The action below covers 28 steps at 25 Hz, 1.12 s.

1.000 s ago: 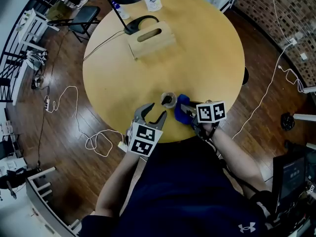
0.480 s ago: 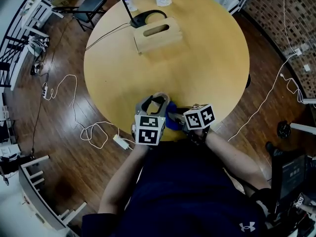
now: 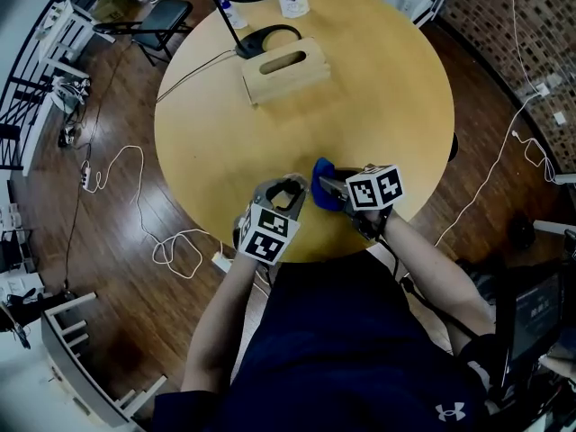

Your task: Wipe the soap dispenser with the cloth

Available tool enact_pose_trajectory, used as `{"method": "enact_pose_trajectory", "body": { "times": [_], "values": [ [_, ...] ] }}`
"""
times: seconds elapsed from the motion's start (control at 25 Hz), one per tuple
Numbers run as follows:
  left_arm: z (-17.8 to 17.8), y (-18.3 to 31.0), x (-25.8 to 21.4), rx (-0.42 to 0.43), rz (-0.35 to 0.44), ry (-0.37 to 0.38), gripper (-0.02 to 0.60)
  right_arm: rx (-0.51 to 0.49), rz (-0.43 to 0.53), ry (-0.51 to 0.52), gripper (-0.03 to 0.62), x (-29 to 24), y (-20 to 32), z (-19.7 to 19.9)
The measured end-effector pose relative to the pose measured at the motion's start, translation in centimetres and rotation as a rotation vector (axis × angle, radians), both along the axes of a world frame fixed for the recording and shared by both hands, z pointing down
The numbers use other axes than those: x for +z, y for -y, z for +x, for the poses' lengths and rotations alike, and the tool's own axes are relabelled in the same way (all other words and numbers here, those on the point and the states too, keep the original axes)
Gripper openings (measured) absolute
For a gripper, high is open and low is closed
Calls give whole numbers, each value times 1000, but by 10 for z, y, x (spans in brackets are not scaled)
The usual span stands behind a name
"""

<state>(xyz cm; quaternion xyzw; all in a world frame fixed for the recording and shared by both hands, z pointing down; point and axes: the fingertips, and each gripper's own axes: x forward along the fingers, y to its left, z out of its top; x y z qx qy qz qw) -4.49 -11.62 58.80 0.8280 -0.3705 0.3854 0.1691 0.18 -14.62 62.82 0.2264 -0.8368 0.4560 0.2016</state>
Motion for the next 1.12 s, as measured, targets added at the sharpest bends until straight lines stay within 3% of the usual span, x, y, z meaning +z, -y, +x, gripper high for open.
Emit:
{"method": "enact_pose_trajectory", "body": {
  "times": [0.08,0.12,0.2,0.32,0.44,0.52,0.64,0.76,0.88,1.0,1.12],
  "values": [
    [-1,-6,1,129,-22,23,138,-34,-1,21,81,-1,-4,-14],
    [-4,-9,1,131,-40,34,140,-44,-4,28,81,-1,-9,-19],
    [-15,-9,-5,5,-63,19,174,-49,-17,36,81,-3,-23,-26],
    [-23,-10,-18,-276,-85,-101,192,-70,-54,57,80,-5,-45,-37],
    [-34,-10,-7,-325,-39,-39,155,-60,-62,73,81,-7,-55,-46],
    [-37,-10,-7,-333,-12,-61,149,7,-69,124,81,-17,-50,-46],
    [-44,-5,-17,-429,-11,-234,149,78,-46,245,80,-46,-38,-53],
    [-73,0,-20,-566,-27,-413,149,60,-11,280,81,-55,-36,-71],
    [-105,-3,-11,-656,-70,-546,147,40,-25,196,80,-28,-43,-84],
    [-128,-9,-2,-734,-115,-652,147,83,-59,96,81,8,-45,-78],
    [-136,-11,2,-741,-124,-701,147,124,-101,25,81,33,-41,-63]
  ]
}}
